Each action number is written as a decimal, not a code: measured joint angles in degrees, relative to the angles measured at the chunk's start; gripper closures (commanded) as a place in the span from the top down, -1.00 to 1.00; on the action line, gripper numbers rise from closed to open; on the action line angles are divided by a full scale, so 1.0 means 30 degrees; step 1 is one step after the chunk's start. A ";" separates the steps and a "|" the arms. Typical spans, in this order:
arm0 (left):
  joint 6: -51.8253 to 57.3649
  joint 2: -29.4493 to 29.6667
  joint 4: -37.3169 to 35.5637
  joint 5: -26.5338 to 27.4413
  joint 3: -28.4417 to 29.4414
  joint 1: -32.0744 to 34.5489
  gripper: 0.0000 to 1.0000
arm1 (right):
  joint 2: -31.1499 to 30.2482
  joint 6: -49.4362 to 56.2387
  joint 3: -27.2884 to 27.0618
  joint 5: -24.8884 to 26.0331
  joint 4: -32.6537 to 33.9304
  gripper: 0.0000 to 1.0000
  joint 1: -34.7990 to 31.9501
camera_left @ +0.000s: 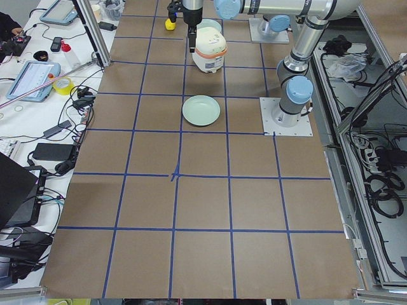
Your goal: Press rice cooker button
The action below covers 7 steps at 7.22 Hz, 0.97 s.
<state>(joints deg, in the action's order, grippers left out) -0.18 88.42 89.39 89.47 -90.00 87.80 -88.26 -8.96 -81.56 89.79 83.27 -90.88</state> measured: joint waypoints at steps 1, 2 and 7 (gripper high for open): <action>-0.0004 0.0000 0.0000 0.0000 0.0000 0.0000 1.00 | 0.0023 -0.0001 -0.0001 -0.0002 -0.0007 1.00 0.0000; -0.0009 0.0001 0.0000 0.0000 0.0000 0.0001 1.00 | 0.0043 0.0000 -0.0002 0.0032 -0.0017 1.00 0.0000; -0.0014 0.0000 0.0000 0.0000 0.0000 0.0000 1.00 | 0.0099 0.0024 -0.0161 0.0197 -0.0073 1.00 0.0000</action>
<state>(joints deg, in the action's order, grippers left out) -0.23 88.42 89.39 89.47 -90.00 87.80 -87.96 -8.89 -82.04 90.38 83.05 -90.88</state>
